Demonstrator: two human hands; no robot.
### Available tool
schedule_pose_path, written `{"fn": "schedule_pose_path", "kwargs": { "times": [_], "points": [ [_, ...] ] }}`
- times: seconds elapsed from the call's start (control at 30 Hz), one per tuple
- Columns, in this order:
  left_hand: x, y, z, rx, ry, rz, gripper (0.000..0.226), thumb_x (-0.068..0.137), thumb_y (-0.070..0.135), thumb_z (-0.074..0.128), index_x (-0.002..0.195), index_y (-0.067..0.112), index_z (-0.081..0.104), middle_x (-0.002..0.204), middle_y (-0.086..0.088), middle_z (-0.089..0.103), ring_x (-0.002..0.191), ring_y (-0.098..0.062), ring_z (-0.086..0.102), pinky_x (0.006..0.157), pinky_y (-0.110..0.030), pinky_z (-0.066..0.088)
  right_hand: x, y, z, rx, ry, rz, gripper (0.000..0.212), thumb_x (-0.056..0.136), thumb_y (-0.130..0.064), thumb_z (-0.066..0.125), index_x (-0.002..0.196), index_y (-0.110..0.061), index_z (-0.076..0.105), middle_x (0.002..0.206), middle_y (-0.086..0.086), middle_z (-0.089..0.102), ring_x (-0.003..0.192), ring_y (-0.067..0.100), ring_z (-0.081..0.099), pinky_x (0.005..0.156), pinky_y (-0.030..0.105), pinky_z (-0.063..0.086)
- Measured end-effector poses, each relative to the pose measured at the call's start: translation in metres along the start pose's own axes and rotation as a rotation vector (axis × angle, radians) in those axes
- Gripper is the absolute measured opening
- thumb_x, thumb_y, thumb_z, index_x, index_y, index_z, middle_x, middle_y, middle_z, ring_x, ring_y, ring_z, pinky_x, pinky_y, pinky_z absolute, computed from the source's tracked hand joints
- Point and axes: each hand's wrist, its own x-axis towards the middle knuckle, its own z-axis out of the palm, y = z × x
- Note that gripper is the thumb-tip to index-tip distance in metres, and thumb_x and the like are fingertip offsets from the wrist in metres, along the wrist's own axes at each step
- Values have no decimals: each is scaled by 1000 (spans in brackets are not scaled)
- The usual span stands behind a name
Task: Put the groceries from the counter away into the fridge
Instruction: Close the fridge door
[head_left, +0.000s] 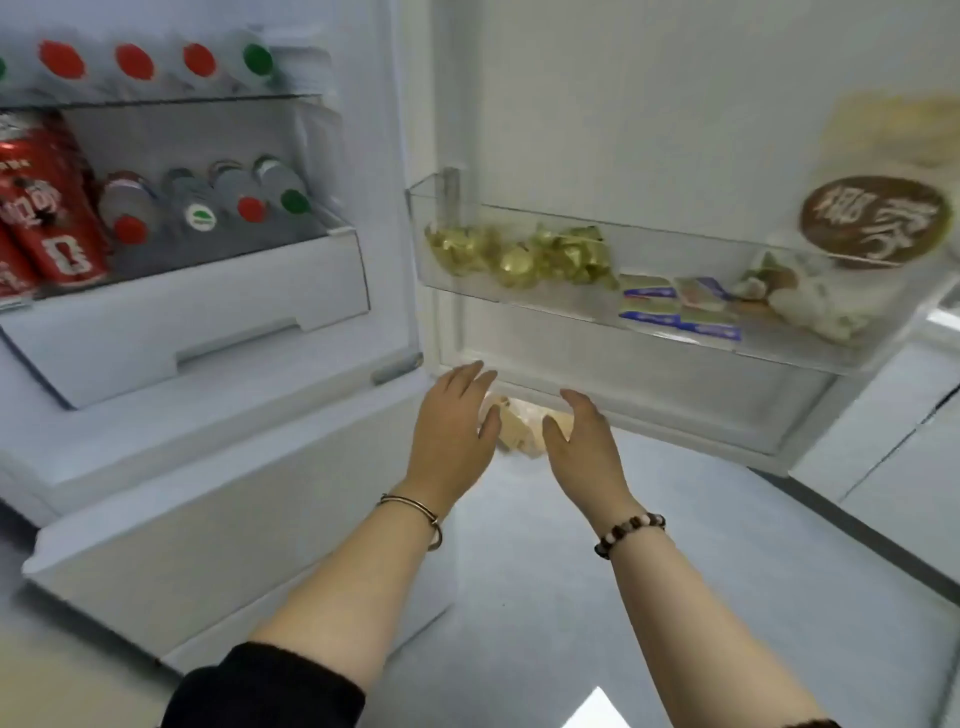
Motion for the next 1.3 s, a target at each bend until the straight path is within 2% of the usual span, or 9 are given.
{"fn": "schedule_pose_path", "kwargs": {
  "times": [0.23,0.33,0.43,0.53,0.7,0.8,0.93,1.1,1.3],
  "points": [
    [-8,135,42,-98,-35,214,39,87,20,43,116,5,63,125,-13,60,113,-31,56,95,-41,47,-47,48,-137,-123,262,47,50,93,-22,51,139,-13,38,141,4,43,131,19,37,95,23,31],
    [-1,186,41,-132,106,387,34,83,12,46,109,3,66,126,-17,57,114,-34,52,94,-43,45,-58,52,-184,-167,355,45,54,93,-23,51,142,-12,33,145,4,40,134,19,34,104,28,31],
    [13,230,27,-102,252,520,41,79,8,50,118,6,61,137,-17,45,129,-33,38,106,-44,32,-65,46,-217,-175,424,2,57,92,-21,52,144,-11,29,145,6,39,134,19,35,107,31,31],
    [33,261,17,9,218,495,56,80,16,50,136,10,43,146,-14,37,138,-32,27,112,-49,20,-66,34,-236,-216,446,-54,58,93,-22,51,144,-11,27,145,5,38,134,18,33,108,30,29],
    [47,285,12,130,152,332,62,85,32,45,142,10,37,140,-9,45,133,-29,36,105,-58,29,-58,19,-259,-278,428,-153,61,92,-21,53,145,-9,26,145,7,36,135,18,31,109,29,26],
    [60,294,-1,142,207,329,56,85,40,37,129,9,52,114,-10,58,107,-31,51,95,-50,40,-54,14,-268,-323,426,-202,61,92,-21,54,145,-7,26,145,10,37,135,20,31,110,29,25],
    [63,284,-14,165,297,396,44,87,47,40,94,11,65,85,-8,58,79,-26,51,69,-34,40,-48,6,-277,-234,391,-197,66,93,-29,54,147,-9,21,149,9,31,137,19,28,110,28,23],
    [45,268,-24,266,406,390,33,84,45,58,77,12,56,73,-7,53,71,-26,47,65,-34,34,-38,-12,-278,-153,400,-255,78,93,-40,53,149,-10,9,157,7,12,144,17,10,117,31,12],
    [15,253,-50,142,547,401,24,82,27,61,69,8,54,67,-8,49,66,-25,44,65,-32,33,-57,-28,-250,-20,428,-374,76,95,-40,48,150,-11,4,158,6,6,145,15,4,119,33,9]
  ]
}}
